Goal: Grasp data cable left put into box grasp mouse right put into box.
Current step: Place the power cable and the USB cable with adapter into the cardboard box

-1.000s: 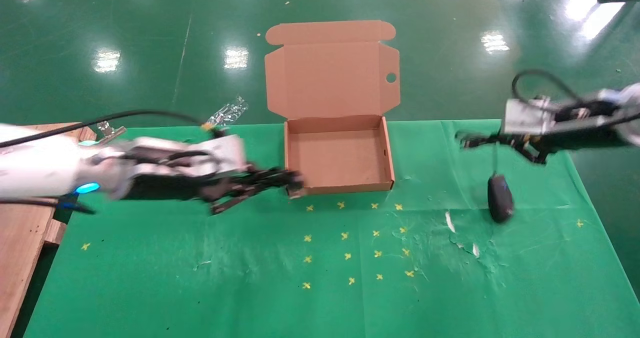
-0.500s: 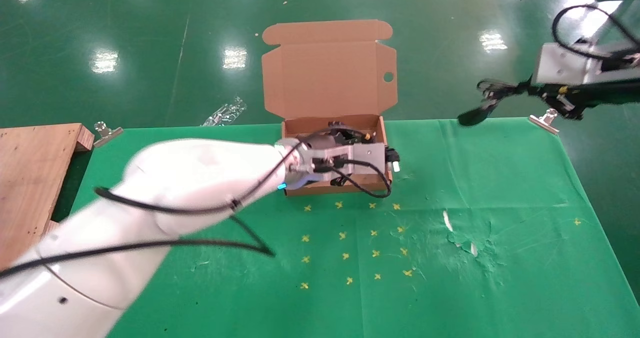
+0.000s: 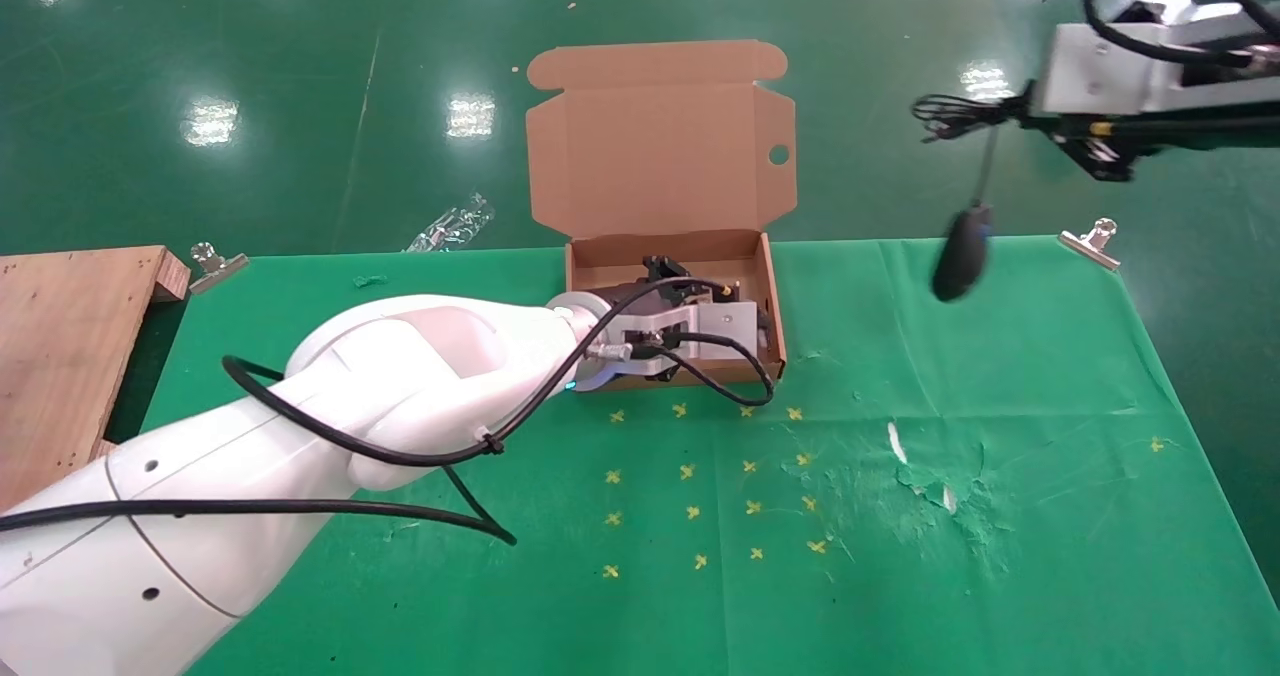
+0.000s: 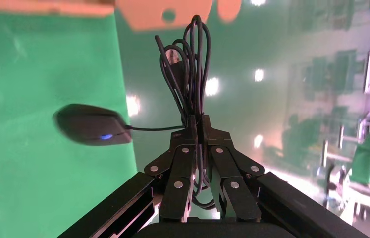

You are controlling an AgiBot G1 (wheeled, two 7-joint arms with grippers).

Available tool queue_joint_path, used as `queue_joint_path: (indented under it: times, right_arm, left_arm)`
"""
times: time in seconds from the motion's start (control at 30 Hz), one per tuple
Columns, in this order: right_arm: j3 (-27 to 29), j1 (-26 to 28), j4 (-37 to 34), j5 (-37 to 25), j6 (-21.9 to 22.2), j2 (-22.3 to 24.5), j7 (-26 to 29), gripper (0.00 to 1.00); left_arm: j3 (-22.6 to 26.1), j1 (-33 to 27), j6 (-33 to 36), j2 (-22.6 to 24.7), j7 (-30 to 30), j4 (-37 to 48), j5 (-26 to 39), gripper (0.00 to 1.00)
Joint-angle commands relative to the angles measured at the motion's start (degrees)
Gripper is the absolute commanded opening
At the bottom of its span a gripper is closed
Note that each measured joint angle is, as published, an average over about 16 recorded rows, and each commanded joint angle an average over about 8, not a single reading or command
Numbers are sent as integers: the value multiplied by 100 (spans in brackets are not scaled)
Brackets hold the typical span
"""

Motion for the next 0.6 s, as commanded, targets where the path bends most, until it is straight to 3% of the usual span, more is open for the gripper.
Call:
queue_joint_path:
  times: [0.03,0.17,0.3,0.43,0.6]
  right_arm:
    - [10,-14,-42,61,75,-90,-41,0]
    - [3,5,-188,227,214,-400,-226,0]
    - [-19,63,-448,405,347,-761,-529,0]
    - [-88,111,-818,597,409,-1188,-933,0]
    - [-222,128,-1376,876,319,-1771,-1485,0]
  left_arm:
    - [179,-48,-57,9,-112,14,14,100]
    - [120,-226,-51,-170,-473,124,3,100]
    - [-162,-432,-24,-688,-800,67,-84,100]
    - [-362,-537,-56,-1253,-889,-87,-135,100]
    - [-418,-542,-98,-1472,-886,-160,-155,100]
